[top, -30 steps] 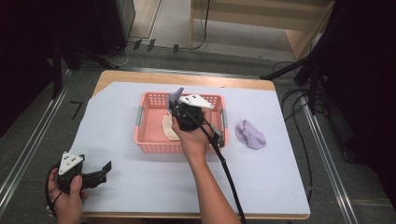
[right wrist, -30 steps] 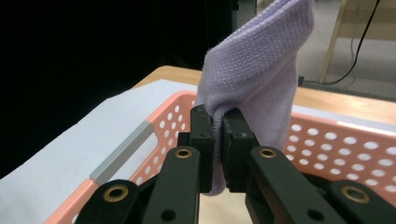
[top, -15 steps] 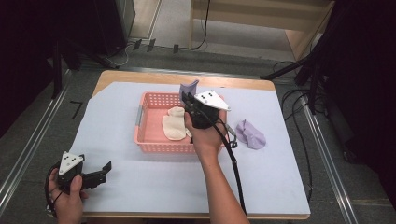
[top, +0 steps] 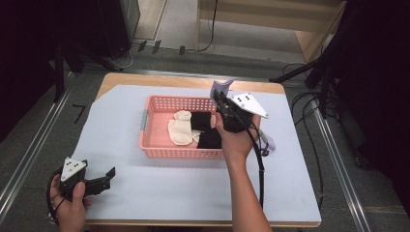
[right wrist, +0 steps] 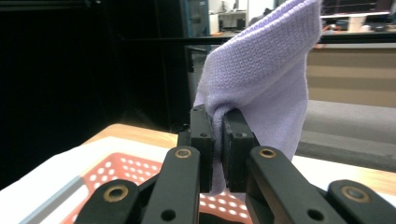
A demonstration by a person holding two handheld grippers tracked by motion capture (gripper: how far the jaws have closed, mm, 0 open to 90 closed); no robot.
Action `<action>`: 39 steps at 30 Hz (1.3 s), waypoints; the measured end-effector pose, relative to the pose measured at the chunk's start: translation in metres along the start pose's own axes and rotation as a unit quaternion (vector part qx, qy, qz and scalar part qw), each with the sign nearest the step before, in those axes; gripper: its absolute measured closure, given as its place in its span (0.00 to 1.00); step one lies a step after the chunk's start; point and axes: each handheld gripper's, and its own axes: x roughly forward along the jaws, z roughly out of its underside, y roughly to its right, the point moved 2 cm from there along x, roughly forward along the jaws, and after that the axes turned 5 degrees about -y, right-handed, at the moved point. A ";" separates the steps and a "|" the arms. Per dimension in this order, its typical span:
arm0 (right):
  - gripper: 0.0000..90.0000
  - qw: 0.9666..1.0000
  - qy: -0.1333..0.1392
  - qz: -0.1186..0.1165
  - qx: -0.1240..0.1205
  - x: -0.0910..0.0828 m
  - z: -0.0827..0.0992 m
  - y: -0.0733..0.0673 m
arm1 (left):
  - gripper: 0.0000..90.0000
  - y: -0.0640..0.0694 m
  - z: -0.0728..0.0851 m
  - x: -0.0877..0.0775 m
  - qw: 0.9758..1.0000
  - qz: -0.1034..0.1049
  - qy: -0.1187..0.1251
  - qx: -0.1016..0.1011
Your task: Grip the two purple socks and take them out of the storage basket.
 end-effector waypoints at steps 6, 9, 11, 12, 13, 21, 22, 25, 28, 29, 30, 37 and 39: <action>0.95 1.000 0.002 0.022 0.006 -0.012 0.004 0.021 | 0.01 0.000 0.000 0.000 1.000 0.000 0.000 0.000; 0.95 0.999 0.002 0.038 0.014 -0.022 0.009 0.038 | 0.01 0.000 0.000 0.000 1.000 -0.002 0.000 0.001; 0.95 0.999 0.001 0.046 0.018 -0.027 0.013 0.046 | 0.01 0.000 0.000 0.000 1.000 -0.002 0.000 0.002; 0.95 0.999 0.001 0.046 0.018 -0.027 0.013 0.046 | 0.01 0.000 0.000 0.000 1.000 -0.002 0.000 0.002; 0.95 0.998 0.000 0.054 0.025 -0.033 0.018 0.055 | 0.01 0.000 0.000 0.000 1.000 -0.003 0.000 0.002; 0.95 0.996 -0.018 0.081 0.043 -0.050 0.045 0.083 | 0.01 0.001 0.000 -0.001 1.000 -0.003 0.000 0.003; 0.95 0.995 -0.021 0.085 0.045 -0.052 0.049 0.086 | 0.01 0.001 0.000 -0.001 1.000 -0.003 0.000 0.003; 0.95 0.994 -0.029 0.090 0.053 -0.055 0.057 0.091 | 0.01 0.001 0.000 0.000 1.000 -0.003 0.000 0.003; 0.95 0.992 -0.046 0.099 0.060 -0.056 0.070 0.098 | 0.01 0.001 0.000 -0.001 1.000 -0.004 -0.001 0.004; 0.95 0.991 -0.053 0.102 0.061 -0.056 0.075 0.101 | 0.01 0.001 0.000 -0.001 1.000 -0.005 0.000 0.004; 0.95 0.989 -0.072 0.109 0.068 -0.053 0.085 0.106 | 0.01 0.001 0.000 -0.001 1.000 -0.005 0.000 0.004; 0.90 0.979 -0.137 0.118 0.089 -0.039 0.109 0.121 | 0.01 0.001 0.000 -0.001 1.000 -0.004 -0.001 0.004; 0.81 0.977 -0.156 0.114 0.090 -0.036 0.113 0.122 | 0.01 0.001 0.000 -0.001 1.000 -0.004 -0.001 0.004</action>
